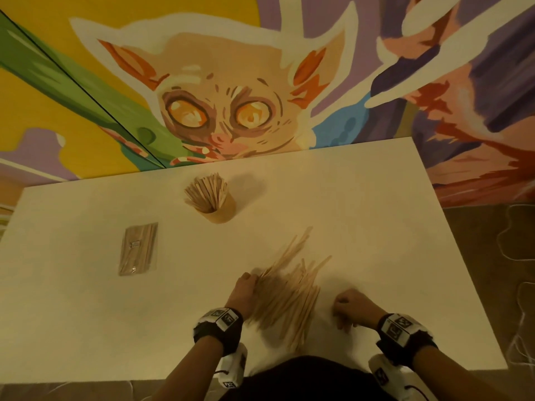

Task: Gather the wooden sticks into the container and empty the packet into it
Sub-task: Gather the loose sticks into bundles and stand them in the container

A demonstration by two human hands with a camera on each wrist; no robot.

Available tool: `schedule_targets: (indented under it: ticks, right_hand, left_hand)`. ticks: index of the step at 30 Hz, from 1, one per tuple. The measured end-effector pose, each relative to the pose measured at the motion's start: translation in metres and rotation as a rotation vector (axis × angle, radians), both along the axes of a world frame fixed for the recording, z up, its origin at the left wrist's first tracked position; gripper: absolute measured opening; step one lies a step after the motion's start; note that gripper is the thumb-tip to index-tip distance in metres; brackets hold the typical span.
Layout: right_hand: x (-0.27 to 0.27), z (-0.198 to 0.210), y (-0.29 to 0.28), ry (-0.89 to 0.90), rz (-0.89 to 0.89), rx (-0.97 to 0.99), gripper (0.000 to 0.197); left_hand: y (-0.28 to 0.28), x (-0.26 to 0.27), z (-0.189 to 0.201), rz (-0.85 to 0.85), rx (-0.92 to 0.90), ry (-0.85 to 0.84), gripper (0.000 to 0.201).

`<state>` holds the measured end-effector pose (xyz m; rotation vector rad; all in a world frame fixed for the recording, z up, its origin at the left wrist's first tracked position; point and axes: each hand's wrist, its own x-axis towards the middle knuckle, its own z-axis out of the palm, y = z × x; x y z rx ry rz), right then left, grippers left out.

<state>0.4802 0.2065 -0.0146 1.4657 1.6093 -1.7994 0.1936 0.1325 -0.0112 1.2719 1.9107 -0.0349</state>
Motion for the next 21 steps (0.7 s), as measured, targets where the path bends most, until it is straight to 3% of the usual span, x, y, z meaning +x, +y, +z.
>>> schedule_targets:
  ticks: [6, 9, 14, 21]
  right_hand:
    - [-0.011, 0.000, 0.013, 0.032, -0.017, 0.011, 0.024]
    - [-0.016, 0.002, 0.018, 0.068, -0.053, 0.015, 0.024]
    - [-0.025, 0.015, 0.029, 0.152, -0.139, 0.036, 0.024]
    - [-0.048, 0.023, 0.036, 0.232, -0.209, 0.094, 0.023]
  left_hand:
    - [0.005, -0.010, 0.017, -0.052, -0.055, -0.097, 0.006]
    - [0.005, -0.014, 0.024, 0.035, -0.088, -0.184, 0.019]
    - [0.001, -0.015, 0.032, 0.006, -0.130, -0.282, 0.025]
    - [-0.003, -0.003, 0.044, 0.212, -0.066, -0.401, 0.032]
